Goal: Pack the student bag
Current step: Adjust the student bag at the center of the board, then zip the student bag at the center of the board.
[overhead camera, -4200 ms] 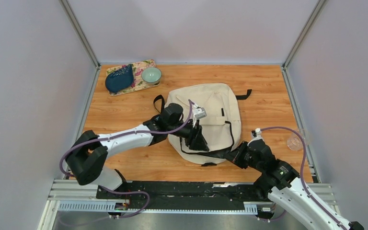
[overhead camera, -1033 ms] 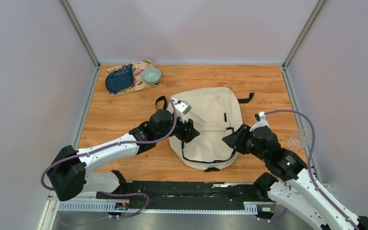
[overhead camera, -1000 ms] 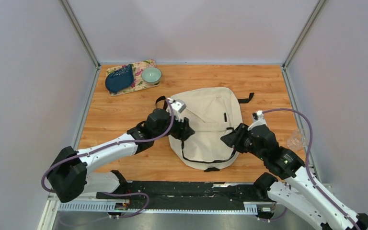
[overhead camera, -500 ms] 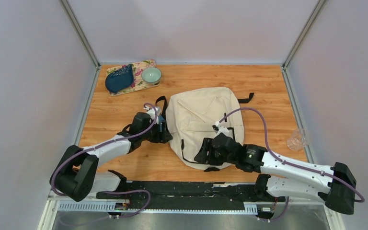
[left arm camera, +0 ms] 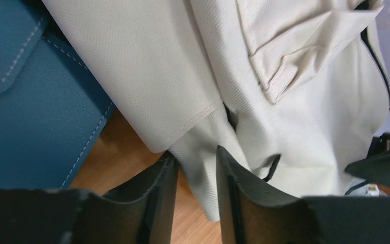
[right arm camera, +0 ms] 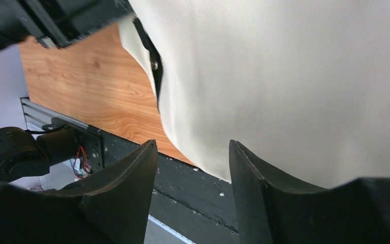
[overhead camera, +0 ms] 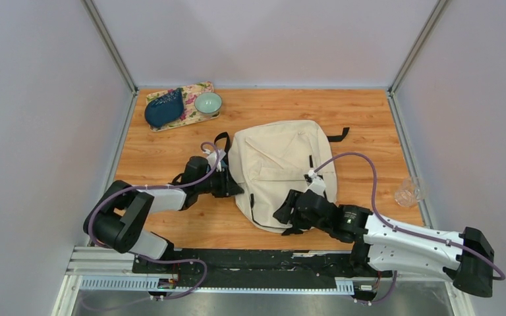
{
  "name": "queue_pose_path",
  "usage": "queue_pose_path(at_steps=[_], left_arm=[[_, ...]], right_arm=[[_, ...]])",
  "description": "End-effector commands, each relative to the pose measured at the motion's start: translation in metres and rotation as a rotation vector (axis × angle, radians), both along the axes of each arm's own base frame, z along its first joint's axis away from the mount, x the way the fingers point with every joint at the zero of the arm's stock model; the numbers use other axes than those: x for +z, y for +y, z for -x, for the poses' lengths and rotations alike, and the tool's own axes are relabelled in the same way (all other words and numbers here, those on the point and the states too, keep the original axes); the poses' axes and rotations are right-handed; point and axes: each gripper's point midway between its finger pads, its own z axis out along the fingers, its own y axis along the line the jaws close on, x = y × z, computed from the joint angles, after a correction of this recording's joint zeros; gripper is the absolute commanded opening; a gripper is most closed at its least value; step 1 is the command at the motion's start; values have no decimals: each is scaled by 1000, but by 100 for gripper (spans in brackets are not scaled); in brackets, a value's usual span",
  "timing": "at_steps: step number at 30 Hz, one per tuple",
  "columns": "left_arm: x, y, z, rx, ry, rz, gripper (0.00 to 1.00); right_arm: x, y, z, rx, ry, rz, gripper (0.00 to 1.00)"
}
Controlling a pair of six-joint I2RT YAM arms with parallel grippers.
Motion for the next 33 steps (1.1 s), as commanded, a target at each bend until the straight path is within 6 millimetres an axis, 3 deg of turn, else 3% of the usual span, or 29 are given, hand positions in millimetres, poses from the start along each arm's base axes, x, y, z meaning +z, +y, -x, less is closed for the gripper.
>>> queue_pose_path(at_steps=[1, 2, 3, 6, 9, 10, 12, 13, 16, 24, 33], left_arm=[[15, -19, 10, -59, 20, 160, 34], [18, -20, 10, -55, 17, 176, 31], [18, -21, 13, -60, 22, 188, 23], [25, -25, 15, -69, 3, 203, 13], [26, -25, 17, -65, -14, 184, 10], [28, -26, 17, -65, -25, 185, 9], [27, -24, 18, -58, -26, 178, 8], [28, -24, 18, -59, -30, 178, 8], [28, -24, 20, -62, -31, 174, 5], [34, -22, 21, -66, -51, 180, 0], [37, -22, 23, -74, -62, 185, 0]], right_arm=[[47, 1, -29, -35, -185, -38, 56], [60, 5, -34, -33, -214, -50, 55], [62, 7, -38, -29, -224, -39, 55], [64, 20, -48, -2, -233, 1, 52], [68, 41, -52, 44, -236, -10, 50], [59, 49, -53, 63, -220, 10, 49], [60, 65, -55, 88, -202, -5, 47], [46, 70, -56, 96, -174, 29, 46], [35, 79, -59, 103, -149, 58, 41], [3, 88, -73, 91, -116, 166, 36], [-3, 85, -93, 16, -142, 227, 31]])
